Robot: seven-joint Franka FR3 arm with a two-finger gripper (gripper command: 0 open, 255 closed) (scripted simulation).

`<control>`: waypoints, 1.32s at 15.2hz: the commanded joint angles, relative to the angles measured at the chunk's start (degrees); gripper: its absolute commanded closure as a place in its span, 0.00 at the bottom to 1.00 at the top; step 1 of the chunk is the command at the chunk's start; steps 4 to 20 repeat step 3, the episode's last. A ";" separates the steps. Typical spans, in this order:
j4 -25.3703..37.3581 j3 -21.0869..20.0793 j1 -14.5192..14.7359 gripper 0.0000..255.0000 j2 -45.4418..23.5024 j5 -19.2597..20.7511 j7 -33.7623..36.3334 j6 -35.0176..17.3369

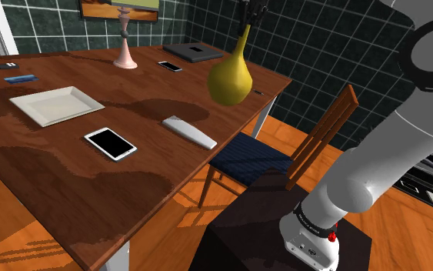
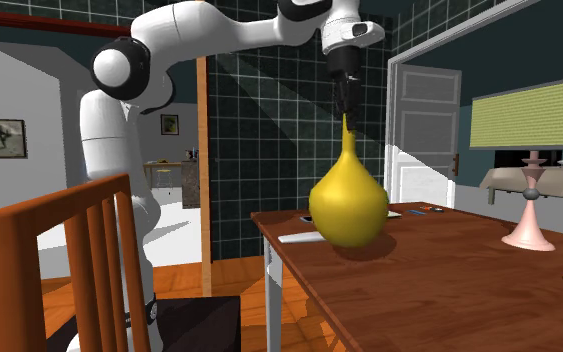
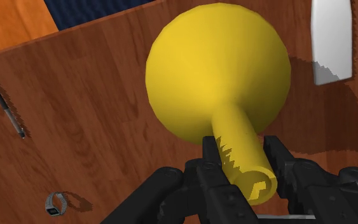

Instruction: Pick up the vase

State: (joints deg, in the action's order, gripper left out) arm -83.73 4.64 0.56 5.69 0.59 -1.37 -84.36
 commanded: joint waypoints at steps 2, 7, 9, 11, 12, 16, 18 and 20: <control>3.35 0.04 -0.02 1.00 -1.15 -0.10 -0.06 2.11; 3.34 0.04 -0.02 1.00 -1.14 -0.10 -0.06 2.11; 3.34 0.04 -0.02 1.00 -1.14 -0.10 -0.06 2.11; 3.34 0.04 -0.02 1.00 -1.14 -0.10 -0.06 2.11; 3.34 0.04 -0.02 1.00 -1.14 -0.10 -0.06 2.11; 3.34 0.04 -0.02 1.00 -1.14 -0.10 -0.06 2.11; 3.34 0.04 -0.02 1.00 -1.14 -0.10 -0.06 2.11; 3.34 0.04 -0.02 1.00 -1.14 -0.10 -0.06 2.11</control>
